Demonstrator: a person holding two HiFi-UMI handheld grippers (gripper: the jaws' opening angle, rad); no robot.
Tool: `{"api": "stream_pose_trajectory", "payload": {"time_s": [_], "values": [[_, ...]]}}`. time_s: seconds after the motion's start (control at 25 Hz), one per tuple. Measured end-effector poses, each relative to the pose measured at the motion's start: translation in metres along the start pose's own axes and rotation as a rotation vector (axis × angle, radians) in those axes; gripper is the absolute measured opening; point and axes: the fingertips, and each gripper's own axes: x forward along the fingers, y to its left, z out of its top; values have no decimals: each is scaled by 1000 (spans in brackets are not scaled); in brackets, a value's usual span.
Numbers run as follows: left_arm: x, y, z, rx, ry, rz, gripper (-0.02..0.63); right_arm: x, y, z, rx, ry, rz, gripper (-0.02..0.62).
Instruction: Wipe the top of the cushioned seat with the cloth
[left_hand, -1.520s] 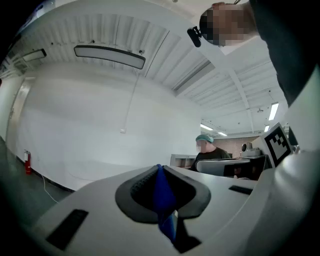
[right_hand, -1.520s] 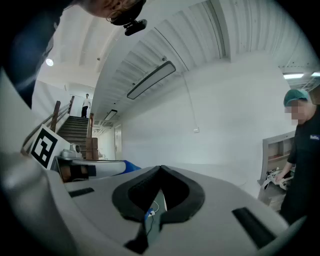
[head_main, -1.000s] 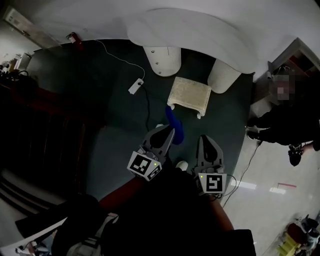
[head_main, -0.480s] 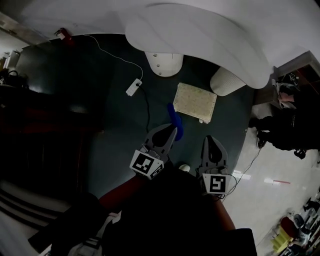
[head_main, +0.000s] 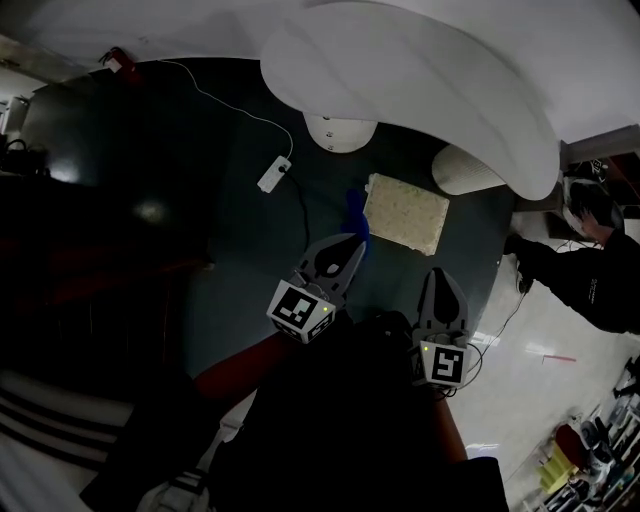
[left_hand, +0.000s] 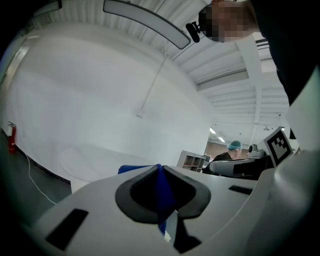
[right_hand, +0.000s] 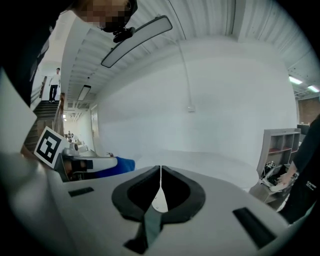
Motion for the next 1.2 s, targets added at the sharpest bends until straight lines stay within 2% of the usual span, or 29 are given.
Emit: {"api": "stream_pose_trajectory", "payload": {"time_s": [0.16, 0.44, 0.72, 0.92, 1.0, 1.08, 1.2], "values": [[5, 15, -4, -13, 13, 8, 35, 10, -8, 2, -28, 6, -25, 37], [28, 26, 2, 14, 11, 55, 35, 37, -33, -6, 1, 5, -10, 37], [60, 29, 6, 45, 54, 121, 35, 70, -59, -8, 44, 2, 58, 37], [95, 27, -3, 26, 70, 149, 35, 98, -87, -14, 64, 4, 103, 37], [108, 28, -8, 19, 88, 157, 35, 106, -97, -15, 35, -8, 120, 37], [123, 29, -7, 36, 104, 165, 35, 114, -110, -22, 9, -4, 138, 37], [143, 33, -11, 42, 126, 182, 35, 129, -130, -42, 47, 41, 158, 37]]}}
